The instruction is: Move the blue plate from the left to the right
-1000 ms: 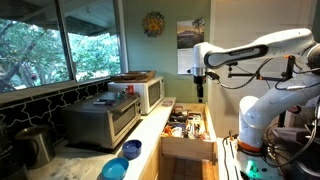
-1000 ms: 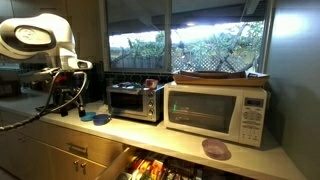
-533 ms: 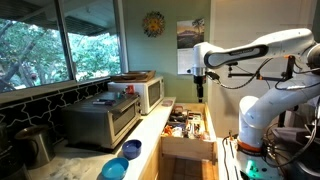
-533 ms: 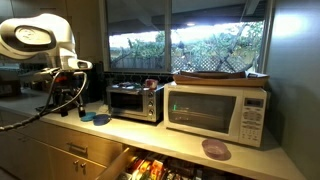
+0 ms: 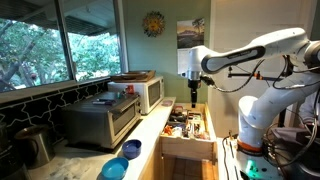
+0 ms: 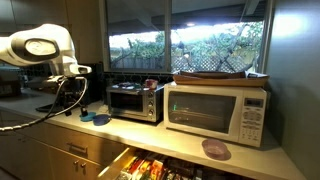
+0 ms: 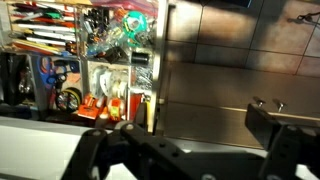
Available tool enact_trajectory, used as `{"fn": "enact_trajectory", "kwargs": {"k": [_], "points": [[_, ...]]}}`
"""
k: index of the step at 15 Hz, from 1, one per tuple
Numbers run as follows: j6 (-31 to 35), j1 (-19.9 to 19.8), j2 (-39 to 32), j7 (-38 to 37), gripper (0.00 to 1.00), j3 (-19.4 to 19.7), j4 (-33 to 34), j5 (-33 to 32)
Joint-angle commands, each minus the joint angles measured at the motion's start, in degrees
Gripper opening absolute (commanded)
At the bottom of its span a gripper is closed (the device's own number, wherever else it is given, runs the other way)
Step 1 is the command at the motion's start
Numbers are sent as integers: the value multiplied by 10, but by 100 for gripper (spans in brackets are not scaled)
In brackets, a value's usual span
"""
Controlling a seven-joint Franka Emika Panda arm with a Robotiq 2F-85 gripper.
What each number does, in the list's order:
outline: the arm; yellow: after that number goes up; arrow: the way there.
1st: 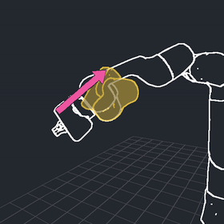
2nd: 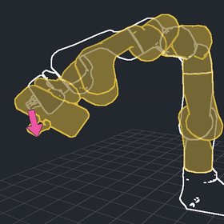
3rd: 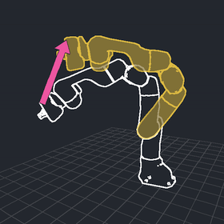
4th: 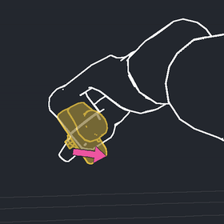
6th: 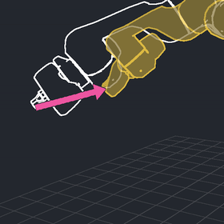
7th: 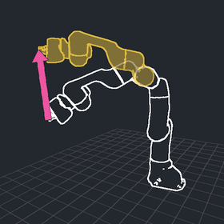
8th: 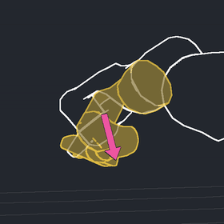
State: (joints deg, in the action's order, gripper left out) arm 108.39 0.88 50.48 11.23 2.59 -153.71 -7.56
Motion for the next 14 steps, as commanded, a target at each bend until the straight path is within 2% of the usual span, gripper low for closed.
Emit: {"fn": "enact_trajectory", "kwargs": {"k": [1, 2, 3, 5, 9, 11, 14], "points": [[144, 36, -81, -90, 100, -66, -38, 28], [154, 41, -117, -101, 100, -87, -30, 22], [120, 33, -59, -73, 100, -61, -33, 16], [130, 38, -81, -85, 100, -74, -34, 15], [128, 34, -69, -80, 100, -63, -28, 16], [201, 43, -139, -151, 100, -79, -20, 70], [345, 75, -234, -217, 100, -105, -5, 157]]}}
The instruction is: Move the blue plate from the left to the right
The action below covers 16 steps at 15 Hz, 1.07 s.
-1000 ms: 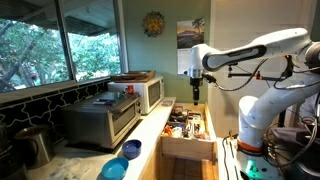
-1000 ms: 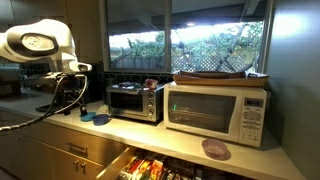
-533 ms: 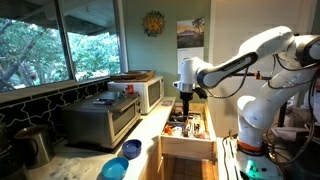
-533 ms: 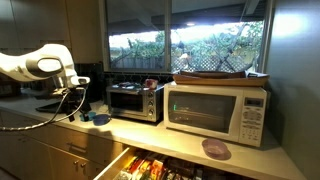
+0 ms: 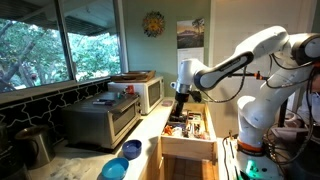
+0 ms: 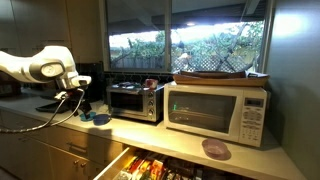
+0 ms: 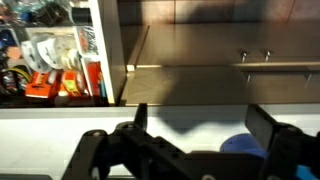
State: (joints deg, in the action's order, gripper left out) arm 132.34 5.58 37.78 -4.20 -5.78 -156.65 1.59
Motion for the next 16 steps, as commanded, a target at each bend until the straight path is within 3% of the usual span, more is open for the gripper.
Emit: {"fn": "enact_trajectory", "kwargs": {"k": [1, 4, 6, 7, 12, 14, 16], "points": [[152, 38, -139, -82, 100, -32, 32, 89], [276, 63, -227, -128, 100, -67, 58, 127], [316, 85, -270, -122, 100, -66, 79, 151], [289, 68, -221, -124, 100, -68, 50, 120], [307, 79, -270, -123, 100, -69, 82, 136], [269, 44, -293, -242, 100, -106, 104, 80], [233, 39, -308, -324, 100, -126, 121, 57]]}}
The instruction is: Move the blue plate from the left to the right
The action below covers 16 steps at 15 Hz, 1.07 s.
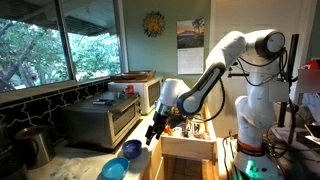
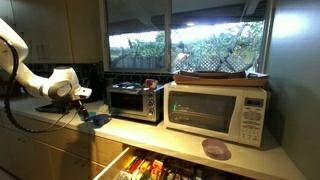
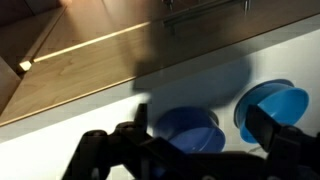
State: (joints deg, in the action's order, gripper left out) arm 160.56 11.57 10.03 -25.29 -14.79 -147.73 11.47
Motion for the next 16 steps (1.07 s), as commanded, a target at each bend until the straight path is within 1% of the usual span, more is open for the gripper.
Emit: {"fn": "enact_trajectory", "kwargs": {"k": [1, 3, 4, 5, 6, 8, 10, 12, 16], "points": [[-61, -54, -29, -155, 100, -68, 34, -58], [-56, -70, -41, -246, 100, -95, 48, -88], [-33, -70, -53, -289, 100, -104, 58, -111], [-12, -80, -61, -333, 100, -115, 66, -145], [-4, -74, -80, -357, 100, -116, 87, -165], [-26, -74, -117, -413, 100, -123, 125, -204], [-40, -68, -147, -472, 100, -119, 151, -249], [-38, -60, -179, -503, 100, -110, 173, -285], [-33, -48, -241, -529, 99, -93, 217, -339]]}}
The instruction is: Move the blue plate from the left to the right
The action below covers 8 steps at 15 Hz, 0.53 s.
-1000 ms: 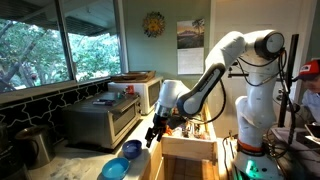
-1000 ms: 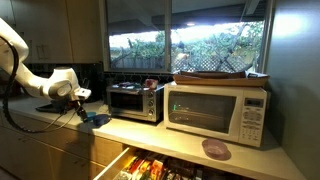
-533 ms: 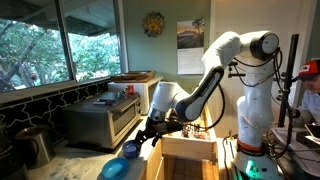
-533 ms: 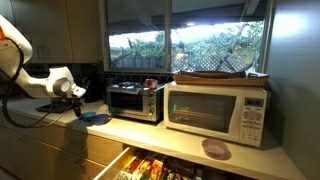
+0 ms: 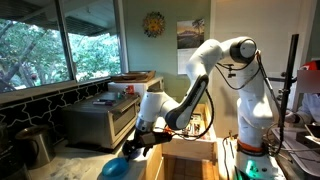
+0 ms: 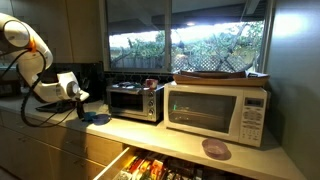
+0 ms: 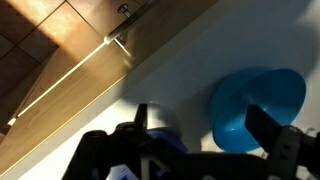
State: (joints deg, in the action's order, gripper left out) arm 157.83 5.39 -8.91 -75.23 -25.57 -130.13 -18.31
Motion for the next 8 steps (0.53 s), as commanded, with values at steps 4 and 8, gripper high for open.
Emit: {"fn": "enact_trajectory", "kwargs": {"k": [4, 8], "points": [[-5, 28, -95, -35, 79, 26, 78, -68], [-13, 40, -108, -36, 39, 30, 97, -65]]}}
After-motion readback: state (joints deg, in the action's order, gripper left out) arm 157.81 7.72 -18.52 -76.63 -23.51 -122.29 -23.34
